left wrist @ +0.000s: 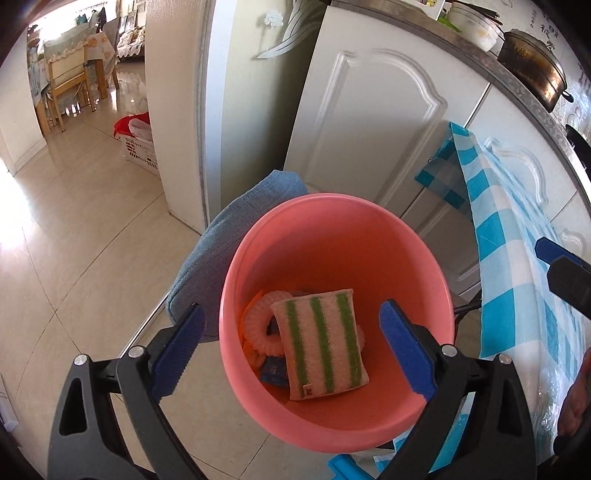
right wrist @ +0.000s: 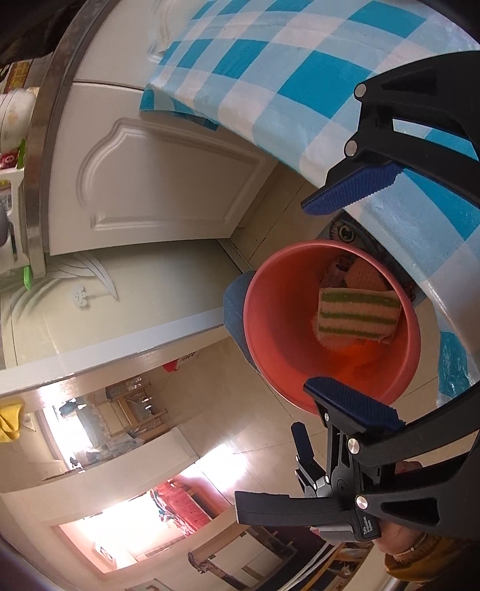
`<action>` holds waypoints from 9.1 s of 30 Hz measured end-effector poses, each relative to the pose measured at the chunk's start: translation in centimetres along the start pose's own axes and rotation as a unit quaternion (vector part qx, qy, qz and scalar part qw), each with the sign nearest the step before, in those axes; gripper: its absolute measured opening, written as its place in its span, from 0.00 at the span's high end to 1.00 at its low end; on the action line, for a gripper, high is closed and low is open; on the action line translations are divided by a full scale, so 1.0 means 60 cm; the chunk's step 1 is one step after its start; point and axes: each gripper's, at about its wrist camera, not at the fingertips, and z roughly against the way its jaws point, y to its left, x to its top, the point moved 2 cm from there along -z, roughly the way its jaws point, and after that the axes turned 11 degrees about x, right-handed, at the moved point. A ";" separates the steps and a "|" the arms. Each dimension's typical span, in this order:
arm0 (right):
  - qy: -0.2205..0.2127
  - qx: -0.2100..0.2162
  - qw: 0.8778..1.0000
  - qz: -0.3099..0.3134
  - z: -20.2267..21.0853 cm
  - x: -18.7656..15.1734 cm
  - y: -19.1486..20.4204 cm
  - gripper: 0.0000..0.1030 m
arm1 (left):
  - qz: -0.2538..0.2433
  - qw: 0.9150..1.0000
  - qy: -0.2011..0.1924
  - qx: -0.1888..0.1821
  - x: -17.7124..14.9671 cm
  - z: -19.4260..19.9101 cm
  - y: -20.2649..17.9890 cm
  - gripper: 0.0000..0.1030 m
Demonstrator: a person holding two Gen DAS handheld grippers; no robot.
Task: Collect trash
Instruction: 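Move both tools back over the table, then lower the left tool onto the golden square packet and close it, then grasp the white MAGIC yogurt bottle with the right tool while the left tool holds the packet, then carry the golden packet and yogurt bottle over the red bucket with both tools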
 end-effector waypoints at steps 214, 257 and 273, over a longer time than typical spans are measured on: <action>-0.181 -0.150 0.940 -0.247 0.390 -0.209 -0.337 0.57 | -0.199 0.955 0.035 -0.215 -0.042 0.128 -0.486 0.40; -0.052 -0.017 0.998 -0.008 0.124 -0.019 0.001 0.57 | -0.036 0.997 0.006 -0.063 0.004 0.064 -0.099 0.40; 0.017 0.017 1.000 0.014 0.001 0.003 0.033 0.57 | -0.024 0.999 0.026 -0.035 0.002 0.007 -0.055 0.40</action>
